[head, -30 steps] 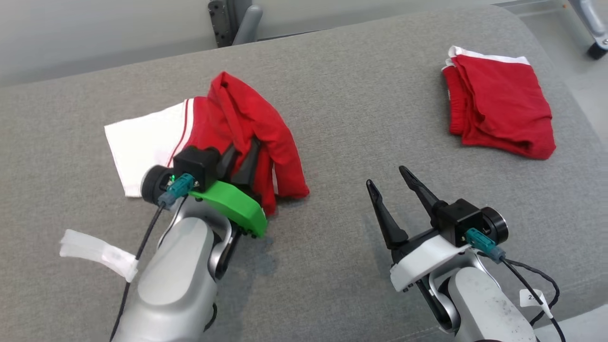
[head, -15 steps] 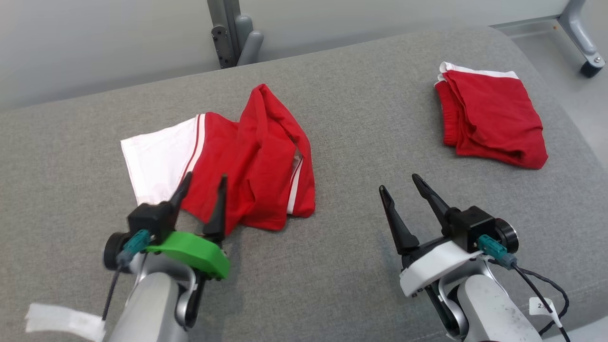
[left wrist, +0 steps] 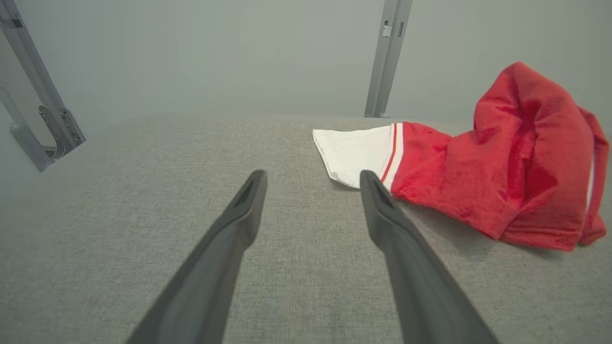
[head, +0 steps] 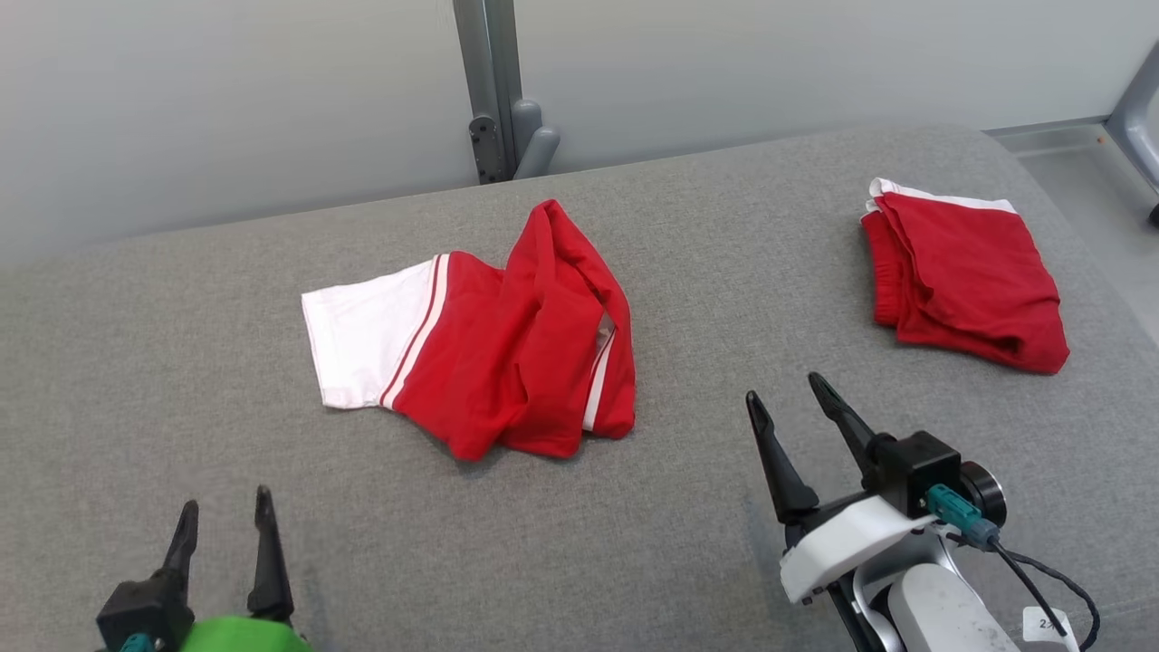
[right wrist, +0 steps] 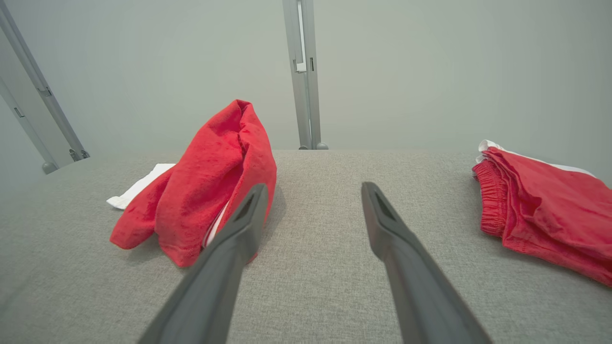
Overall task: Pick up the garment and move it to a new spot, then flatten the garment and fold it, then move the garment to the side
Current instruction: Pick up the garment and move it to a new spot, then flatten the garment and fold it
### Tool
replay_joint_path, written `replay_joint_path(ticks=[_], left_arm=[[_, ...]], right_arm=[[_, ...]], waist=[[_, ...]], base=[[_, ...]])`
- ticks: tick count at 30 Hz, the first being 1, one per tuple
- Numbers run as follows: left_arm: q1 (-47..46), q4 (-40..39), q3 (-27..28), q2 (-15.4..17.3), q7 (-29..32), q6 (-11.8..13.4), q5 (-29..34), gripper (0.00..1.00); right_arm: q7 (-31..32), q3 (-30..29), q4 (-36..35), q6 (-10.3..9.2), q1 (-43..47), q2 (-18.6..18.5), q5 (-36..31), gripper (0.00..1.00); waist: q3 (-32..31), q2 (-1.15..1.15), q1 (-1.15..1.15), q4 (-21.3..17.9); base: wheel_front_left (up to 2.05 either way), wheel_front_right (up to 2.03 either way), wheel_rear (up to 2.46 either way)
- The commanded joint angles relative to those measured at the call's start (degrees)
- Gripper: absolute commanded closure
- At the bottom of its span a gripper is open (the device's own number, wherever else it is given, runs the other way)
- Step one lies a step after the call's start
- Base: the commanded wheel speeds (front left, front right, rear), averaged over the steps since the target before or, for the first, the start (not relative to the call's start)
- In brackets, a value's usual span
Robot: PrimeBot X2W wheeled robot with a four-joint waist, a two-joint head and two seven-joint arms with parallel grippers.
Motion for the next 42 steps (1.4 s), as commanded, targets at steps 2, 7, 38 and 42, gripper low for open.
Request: replay_joint_path(ticks=[2, 7, 38, 42], left_arm=[[3.58, -1.59, 1.88, -0.58, -0.01, 0.52, 0.98, 0.0], [7.49, -3.06, 3.34, -1.0, -0.01, 0.0, 1.94, 0.0], [0.6, -2.49, -6.95, -1.14, -0.01, 0.27, -2.97, 0.0], [0.12, -2.32, -7.07, -1.13, -0.01, 0.39, -3.3, 0.0]], right_arm=[[-0.02, -0.07, 0.16, -0.09, 1.41, -0.15, -0.4, 0.0], [-0.02, -0.03, 0.85, -0.09, 2.77, -0.15, -0.74, 0.0], [-0.01, 0.55, 21.27, -0.09, -13.48, -0.22, 1.93, 0.0], [-0.01, -0.16, 24.95, -0.09, -14.8, -0.22, 1.05, 0.09]], waist=[[-1.04, 0.0, 0.0, 0.28], [-1.62, 0.0, 0.0, 0.27], [10.9, 0.0, 0.0, 19.04], [11.07, 0.0, 0.0, 19.46]], base=[[0.0, 0.0, 0.0], [0.0, 0.0, 0.0], [0.0, 0.0, 0.0], [0.0, 0.0, 0.0]])
